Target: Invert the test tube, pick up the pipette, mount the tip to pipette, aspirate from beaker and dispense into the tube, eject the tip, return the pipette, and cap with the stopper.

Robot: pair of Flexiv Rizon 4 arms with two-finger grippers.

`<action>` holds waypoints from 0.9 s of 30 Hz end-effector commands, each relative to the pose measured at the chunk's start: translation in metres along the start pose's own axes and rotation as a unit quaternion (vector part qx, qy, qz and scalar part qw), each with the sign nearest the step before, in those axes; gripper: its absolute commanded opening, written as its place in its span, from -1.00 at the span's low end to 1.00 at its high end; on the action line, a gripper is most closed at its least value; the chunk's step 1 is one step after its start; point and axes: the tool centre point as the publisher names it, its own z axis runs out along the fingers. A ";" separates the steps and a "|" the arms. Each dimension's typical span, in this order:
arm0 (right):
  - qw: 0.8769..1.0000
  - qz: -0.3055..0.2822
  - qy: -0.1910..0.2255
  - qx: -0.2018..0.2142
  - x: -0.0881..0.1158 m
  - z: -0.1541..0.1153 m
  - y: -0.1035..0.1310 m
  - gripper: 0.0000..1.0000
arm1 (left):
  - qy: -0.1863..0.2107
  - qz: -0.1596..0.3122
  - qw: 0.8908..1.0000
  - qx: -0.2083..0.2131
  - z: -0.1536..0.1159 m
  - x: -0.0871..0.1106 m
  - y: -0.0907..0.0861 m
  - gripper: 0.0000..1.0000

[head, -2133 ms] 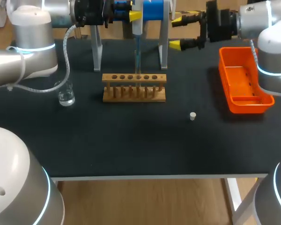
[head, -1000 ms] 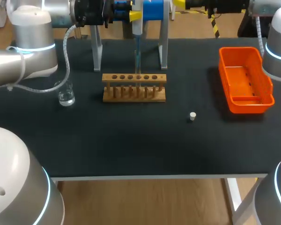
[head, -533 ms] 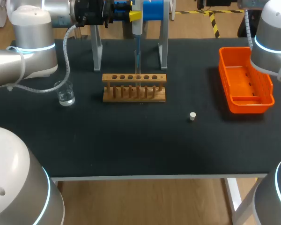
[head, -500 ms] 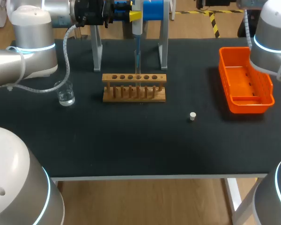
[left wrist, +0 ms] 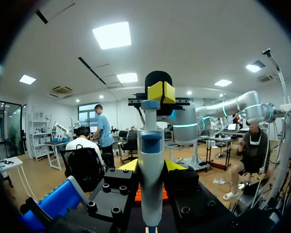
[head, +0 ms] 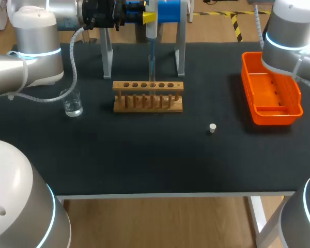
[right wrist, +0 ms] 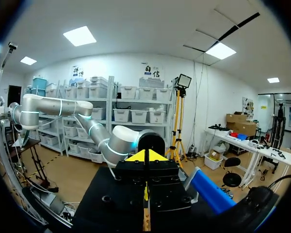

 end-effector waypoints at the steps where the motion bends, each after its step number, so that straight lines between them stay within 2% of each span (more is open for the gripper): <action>1: 1.000 0.001 0.004 0.002 -0.005 0.008 0.002 -1.00 | 0.002 0.000 1.000 0.000 -0.001 -0.002 0.000 -1.00; 10: 1.000 0.003 0.012 0.009 -0.007 0.026 0.002 -1.00 | 0.002 0.000 1.000 0.000 -0.001 -0.002 0.000 -1.00; 27: 1.000 0.011 0.019 0.013 -0.007 0.039 -0.009 -1.00 | 0.002 0.000 1.000 0.000 -0.001 -0.002 0.000 -1.00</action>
